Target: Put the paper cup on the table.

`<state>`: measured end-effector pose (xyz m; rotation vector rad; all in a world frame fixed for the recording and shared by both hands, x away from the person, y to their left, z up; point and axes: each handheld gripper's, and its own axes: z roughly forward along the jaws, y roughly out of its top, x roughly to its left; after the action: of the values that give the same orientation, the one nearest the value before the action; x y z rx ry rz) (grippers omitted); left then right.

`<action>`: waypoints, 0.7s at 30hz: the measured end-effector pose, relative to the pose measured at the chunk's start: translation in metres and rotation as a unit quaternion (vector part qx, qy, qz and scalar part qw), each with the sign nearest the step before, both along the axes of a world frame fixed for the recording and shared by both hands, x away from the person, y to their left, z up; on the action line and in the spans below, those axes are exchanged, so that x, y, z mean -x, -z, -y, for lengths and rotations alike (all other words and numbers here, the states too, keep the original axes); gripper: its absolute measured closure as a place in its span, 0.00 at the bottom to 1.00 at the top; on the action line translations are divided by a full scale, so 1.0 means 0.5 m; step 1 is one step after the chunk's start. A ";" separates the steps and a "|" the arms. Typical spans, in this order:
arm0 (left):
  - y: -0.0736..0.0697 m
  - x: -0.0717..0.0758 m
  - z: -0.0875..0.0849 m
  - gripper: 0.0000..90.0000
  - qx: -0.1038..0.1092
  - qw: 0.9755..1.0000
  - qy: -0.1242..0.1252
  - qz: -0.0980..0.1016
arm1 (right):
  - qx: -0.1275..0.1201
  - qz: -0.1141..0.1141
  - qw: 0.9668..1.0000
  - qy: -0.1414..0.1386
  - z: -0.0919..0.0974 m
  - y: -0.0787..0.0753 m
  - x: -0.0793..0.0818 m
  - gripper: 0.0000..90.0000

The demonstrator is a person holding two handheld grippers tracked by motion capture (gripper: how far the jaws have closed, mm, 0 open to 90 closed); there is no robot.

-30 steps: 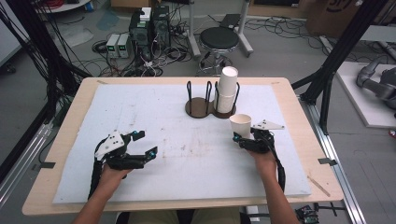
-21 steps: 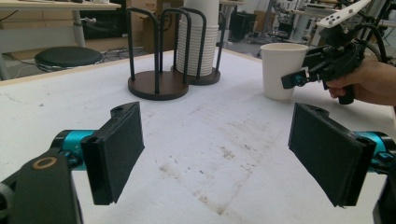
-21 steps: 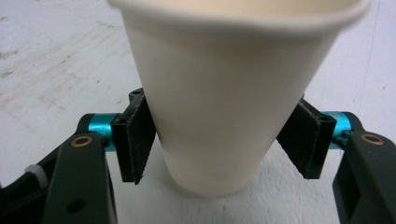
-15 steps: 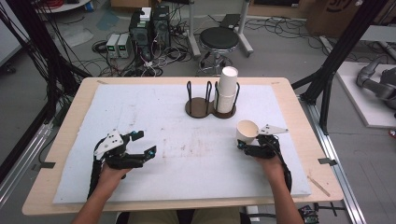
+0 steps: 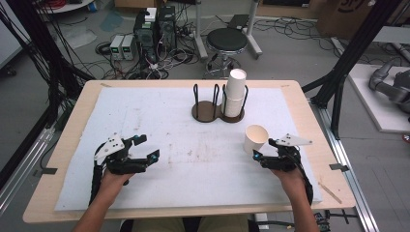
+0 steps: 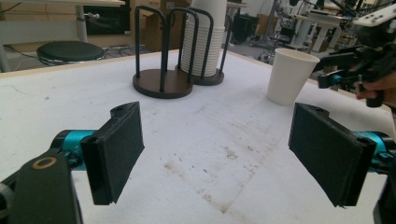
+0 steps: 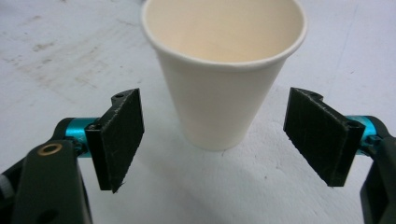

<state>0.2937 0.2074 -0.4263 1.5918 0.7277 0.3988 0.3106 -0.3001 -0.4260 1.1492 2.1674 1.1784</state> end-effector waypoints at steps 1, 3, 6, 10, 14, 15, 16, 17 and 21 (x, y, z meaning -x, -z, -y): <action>0.000 0.000 -0.001 0.20 0.004 1.000 0.000 -0.001 | 0.000 0.000 1.000 0.000 0.000 0.000 0.000 0.23; -0.001 0.000 -0.003 0.20 0.007 1.000 -0.002 0.000 | -0.009 0.013 1.000 0.000 0.007 -0.008 0.018 0.23; -0.004 0.000 -0.004 0.20 0.014 1.000 -0.004 0.005 | -0.041 0.035 0.999 0.002 0.020 -0.023 0.046 0.23; -0.009 0.000 -0.007 0.20 0.018 1.000 -0.008 0.014 | -0.065 0.058 0.996 0.001 0.028 -0.034 0.062 0.23; -0.011 -0.004 -0.015 0.20 0.019 1.000 -0.009 0.012 | -0.072 0.068 0.995 0.005 0.035 -0.041 0.073 0.23; -0.012 -0.004 -0.018 0.20 0.019 1.000 -0.010 0.012 | -0.074 0.068 0.995 0.006 0.037 -0.043 0.076 0.23; -0.013 -0.005 -0.022 0.20 0.020 1.000 -0.012 0.013 | -0.077 0.070 0.995 0.005 0.038 -0.045 0.078 0.23; -0.014 -0.005 -0.025 0.20 0.022 1.000 -0.014 0.013 | -0.077 0.073 0.994 0.004 0.039 -0.048 0.080 0.23; -0.017 -0.002 -0.037 0.20 0.025 0.999 -0.020 0.016 | -0.072 0.083 0.994 0.002 0.037 -0.059 0.086 0.23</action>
<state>0.2949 0.2260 -0.4180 1.5223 0.7403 0.4313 0.2674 -0.3188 -0.3967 1.0702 1.9840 1.3954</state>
